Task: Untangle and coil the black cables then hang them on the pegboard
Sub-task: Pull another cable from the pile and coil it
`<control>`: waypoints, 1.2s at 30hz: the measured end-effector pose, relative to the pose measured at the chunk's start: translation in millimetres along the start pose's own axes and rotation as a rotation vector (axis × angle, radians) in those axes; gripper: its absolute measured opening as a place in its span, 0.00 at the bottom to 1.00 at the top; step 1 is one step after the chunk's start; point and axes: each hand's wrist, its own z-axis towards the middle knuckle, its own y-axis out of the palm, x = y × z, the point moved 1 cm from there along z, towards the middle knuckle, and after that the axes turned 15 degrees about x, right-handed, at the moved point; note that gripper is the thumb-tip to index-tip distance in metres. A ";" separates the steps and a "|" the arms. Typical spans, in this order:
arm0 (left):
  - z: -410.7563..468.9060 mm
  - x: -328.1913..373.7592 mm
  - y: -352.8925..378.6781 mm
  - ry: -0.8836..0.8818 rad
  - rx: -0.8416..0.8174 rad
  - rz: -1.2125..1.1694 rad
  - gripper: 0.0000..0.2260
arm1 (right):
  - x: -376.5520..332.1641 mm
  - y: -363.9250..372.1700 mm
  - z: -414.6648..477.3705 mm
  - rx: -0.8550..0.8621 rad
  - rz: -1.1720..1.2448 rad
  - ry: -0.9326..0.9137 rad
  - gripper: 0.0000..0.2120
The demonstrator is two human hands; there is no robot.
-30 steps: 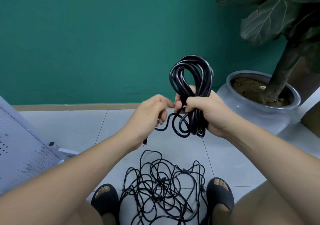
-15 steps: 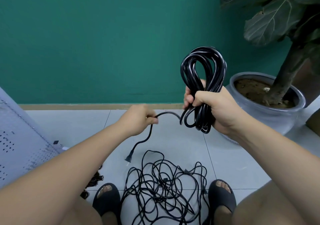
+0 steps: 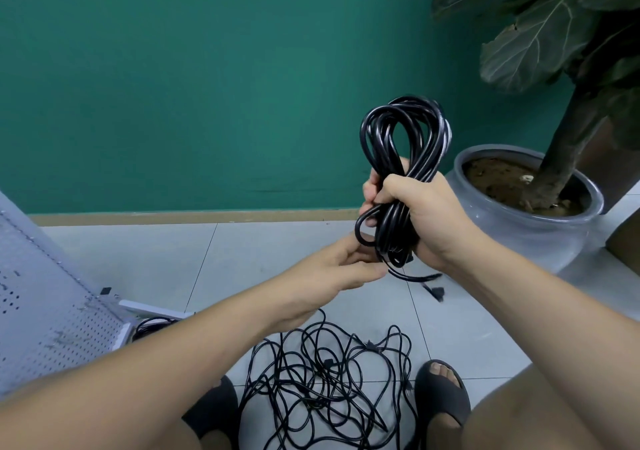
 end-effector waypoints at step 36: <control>-21.1 77.6 -73.2 0.498 0.524 0.462 0.11 | 30.5 15.9 -13.6 -0.500 -0.659 0.030 0.12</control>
